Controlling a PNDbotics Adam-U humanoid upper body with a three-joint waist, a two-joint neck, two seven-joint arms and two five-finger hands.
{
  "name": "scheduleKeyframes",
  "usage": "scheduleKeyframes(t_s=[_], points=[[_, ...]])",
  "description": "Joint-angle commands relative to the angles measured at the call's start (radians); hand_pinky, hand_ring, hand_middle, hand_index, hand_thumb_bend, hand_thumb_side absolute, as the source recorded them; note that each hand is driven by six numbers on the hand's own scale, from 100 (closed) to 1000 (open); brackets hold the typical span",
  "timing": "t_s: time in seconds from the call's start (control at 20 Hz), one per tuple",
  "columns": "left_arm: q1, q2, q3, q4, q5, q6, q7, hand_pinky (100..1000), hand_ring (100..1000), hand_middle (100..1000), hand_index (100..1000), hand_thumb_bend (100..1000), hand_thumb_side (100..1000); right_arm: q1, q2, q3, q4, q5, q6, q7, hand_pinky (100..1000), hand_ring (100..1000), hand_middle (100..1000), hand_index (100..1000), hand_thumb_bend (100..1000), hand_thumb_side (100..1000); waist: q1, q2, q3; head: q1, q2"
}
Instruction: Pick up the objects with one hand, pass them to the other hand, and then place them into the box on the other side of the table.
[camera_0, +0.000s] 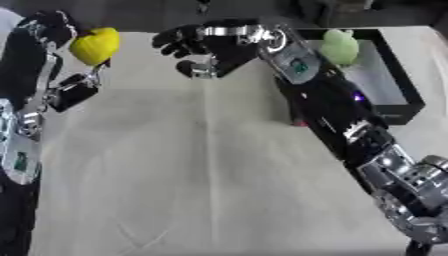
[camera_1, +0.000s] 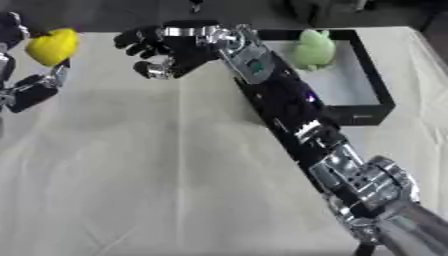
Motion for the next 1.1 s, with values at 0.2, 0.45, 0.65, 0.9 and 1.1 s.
scheduleKeyframes(t_s=[0.2, 0.45, 0.65, 0.9, 1.1], points=[[-0.011, -0.019, -0.033, -0.025, -0.078, -0.047, 0.062, 671, 535, 489, 554, 100, 100, -0.037, 0.019, -0.007, 0.016, 0.017, -0.017, -0.018, 1000, 1000, 1000, 1000, 100, 469, -0.002, -0.019, 0.015, -0.017, -0.001], [-0.009, -0.042, -0.041, -0.019, -0.118, -0.057, 0.097, 670, 532, 487, 554, 100, 100, -0.031, 0.032, 0.000, -0.009, -0.020, -0.019, -0.033, 1000, 1000, 946, 1000, 100, 342, -0.004, -0.016, 0.022, -0.017, -0.003], [-0.007, -0.048, -0.041, -0.016, -0.110, -0.059, 0.113, 668, 529, 486, 555, 100, 100, -0.020, 0.034, 0.005, -0.038, -0.066, -0.105, -0.091, 981, 1000, 910, 1000, 100, 241, -0.004, -0.016, 0.022, -0.015, -0.001], [-0.008, -0.044, -0.039, -0.005, -0.096, -0.060, 0.117, 667, 527, 486, 556, 100, 100, -0.021, 0.025, 0.025, -0.039, -0.108, -0.255, -0.139, 966, 1000, 888, 1000, 100, 100, -0.003, -0.016, 0.019, -0.013, 0.002], [-0.010, -0.045, -0.040, 0.003, -0.079, -0.060, 0.114, 665, 525, 485, 557, 100, 100, -0.022, 0.026, 0.028, -0.033, -0.120, -0.280, -0.143, 969, 1000, 875, 1000, 100, 100, -0.002, -0.014, 0.017, -0.011, 0.001]])
